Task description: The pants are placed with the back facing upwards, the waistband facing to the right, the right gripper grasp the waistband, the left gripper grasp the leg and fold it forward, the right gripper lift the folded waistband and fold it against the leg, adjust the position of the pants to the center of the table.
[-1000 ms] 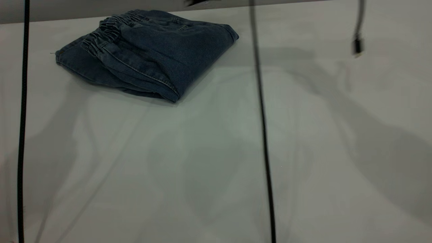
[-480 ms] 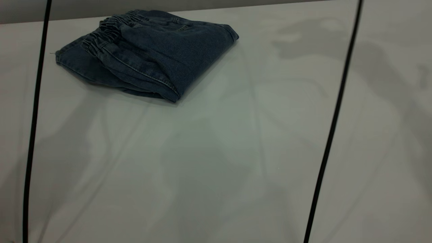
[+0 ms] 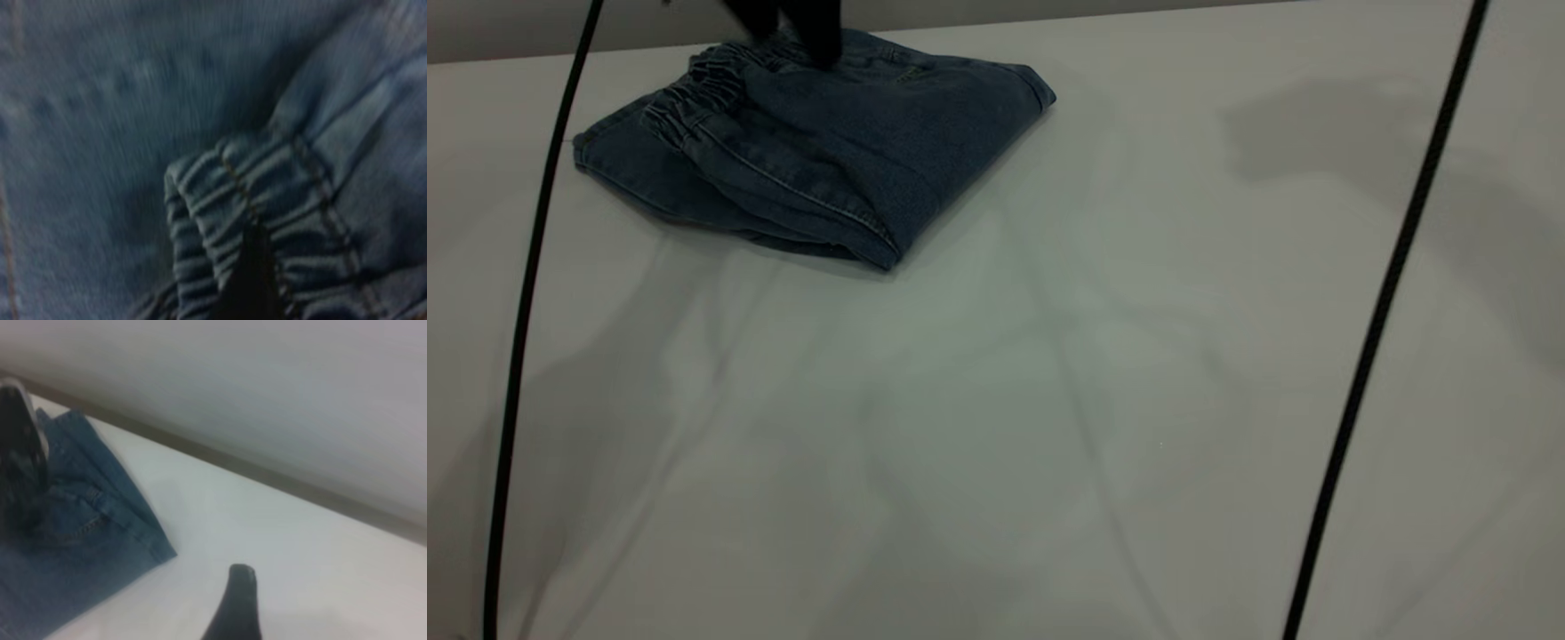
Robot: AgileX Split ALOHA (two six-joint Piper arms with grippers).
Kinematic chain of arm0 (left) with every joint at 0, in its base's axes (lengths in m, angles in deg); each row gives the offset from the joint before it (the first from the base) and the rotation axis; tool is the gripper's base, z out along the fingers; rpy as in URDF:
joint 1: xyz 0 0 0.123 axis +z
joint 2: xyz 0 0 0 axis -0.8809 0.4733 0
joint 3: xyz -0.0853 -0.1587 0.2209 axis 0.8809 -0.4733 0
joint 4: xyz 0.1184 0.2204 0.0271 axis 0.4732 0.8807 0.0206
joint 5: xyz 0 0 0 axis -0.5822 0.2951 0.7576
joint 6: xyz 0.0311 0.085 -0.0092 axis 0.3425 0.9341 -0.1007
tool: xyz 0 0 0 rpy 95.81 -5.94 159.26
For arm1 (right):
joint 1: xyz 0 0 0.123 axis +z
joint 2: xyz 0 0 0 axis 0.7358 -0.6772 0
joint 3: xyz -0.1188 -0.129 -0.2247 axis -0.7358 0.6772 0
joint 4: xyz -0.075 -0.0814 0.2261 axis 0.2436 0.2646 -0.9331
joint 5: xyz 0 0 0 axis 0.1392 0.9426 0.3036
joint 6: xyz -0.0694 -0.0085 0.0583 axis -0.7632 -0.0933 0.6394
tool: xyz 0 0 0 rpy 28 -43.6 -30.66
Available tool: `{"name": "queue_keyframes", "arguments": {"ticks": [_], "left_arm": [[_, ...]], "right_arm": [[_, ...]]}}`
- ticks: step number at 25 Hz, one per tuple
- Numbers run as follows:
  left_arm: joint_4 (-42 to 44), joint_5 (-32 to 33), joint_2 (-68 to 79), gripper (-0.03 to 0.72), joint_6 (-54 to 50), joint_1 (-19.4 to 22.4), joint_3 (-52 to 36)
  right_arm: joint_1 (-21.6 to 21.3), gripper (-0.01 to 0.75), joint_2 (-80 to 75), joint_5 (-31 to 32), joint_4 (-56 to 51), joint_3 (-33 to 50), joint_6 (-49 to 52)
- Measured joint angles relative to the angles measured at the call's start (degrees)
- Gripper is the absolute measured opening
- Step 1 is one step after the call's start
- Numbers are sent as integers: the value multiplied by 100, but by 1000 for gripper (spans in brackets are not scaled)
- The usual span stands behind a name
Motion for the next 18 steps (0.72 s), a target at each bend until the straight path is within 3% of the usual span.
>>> {"name": "queue_keyframes", "arguments": {"ticks": [8,18], "left_arm": [[219,-12,10,590,766,-6,-710],[-65,-36,232,590,384,-50,-711]], "right_arm": [[0,593,12,-14,11,0,0],[0,593,12,-20,-7,0,-5]]}}
